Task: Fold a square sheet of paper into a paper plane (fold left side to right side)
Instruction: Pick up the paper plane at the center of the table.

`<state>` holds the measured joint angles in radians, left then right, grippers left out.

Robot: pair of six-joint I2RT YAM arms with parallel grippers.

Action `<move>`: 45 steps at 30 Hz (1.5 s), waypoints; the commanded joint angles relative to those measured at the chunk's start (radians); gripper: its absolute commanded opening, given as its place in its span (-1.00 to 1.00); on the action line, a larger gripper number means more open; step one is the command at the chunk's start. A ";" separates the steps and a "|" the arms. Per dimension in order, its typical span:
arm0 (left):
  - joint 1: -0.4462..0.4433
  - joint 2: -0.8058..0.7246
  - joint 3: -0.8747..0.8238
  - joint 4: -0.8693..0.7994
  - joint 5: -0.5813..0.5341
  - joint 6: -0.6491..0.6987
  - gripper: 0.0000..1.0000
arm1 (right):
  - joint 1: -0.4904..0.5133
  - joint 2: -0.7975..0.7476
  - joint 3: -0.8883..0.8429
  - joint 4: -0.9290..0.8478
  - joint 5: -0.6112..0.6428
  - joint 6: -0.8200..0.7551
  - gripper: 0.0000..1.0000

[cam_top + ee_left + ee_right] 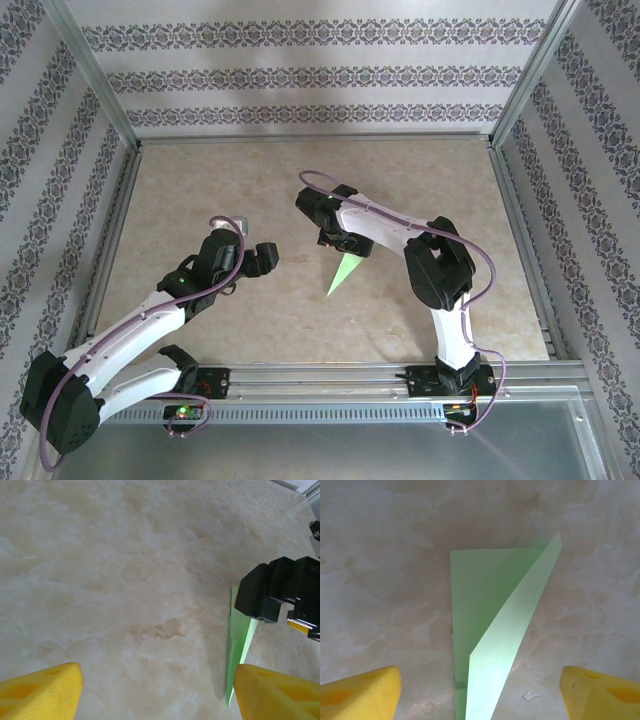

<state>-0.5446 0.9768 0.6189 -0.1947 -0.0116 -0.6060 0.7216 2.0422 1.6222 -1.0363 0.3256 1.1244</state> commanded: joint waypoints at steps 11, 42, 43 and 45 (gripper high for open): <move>0.024 -0.003 0.013 -0.032 -0.004 0.048 0.60 | -0.021 0.050 -0.016 -0.037 0.004 0.089 0.31; 0.076 -0.020 0.051 -0.068 0.068 -0.013 0.63 | -0.016 -0.168 -0.161 0.001 0.048 0.097 -0.97; 0.086 -0.020 0.053 -0.062 0.084 -0.023 0.63 | -0.014 -0.196 -0.172 0.009 0.056 0.085 -1.00; 0.109 -0.019 0.053 -0.055 0.118 -0.046 0.63 | -0.013 -0.255 -0.200 0.041 0.064 0.048 -1.00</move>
<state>-0.4667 0.9768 0.6399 -0.2398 0.0509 -0.6090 0.7090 1.8648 1.4513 -1.0092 0.3363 1.2121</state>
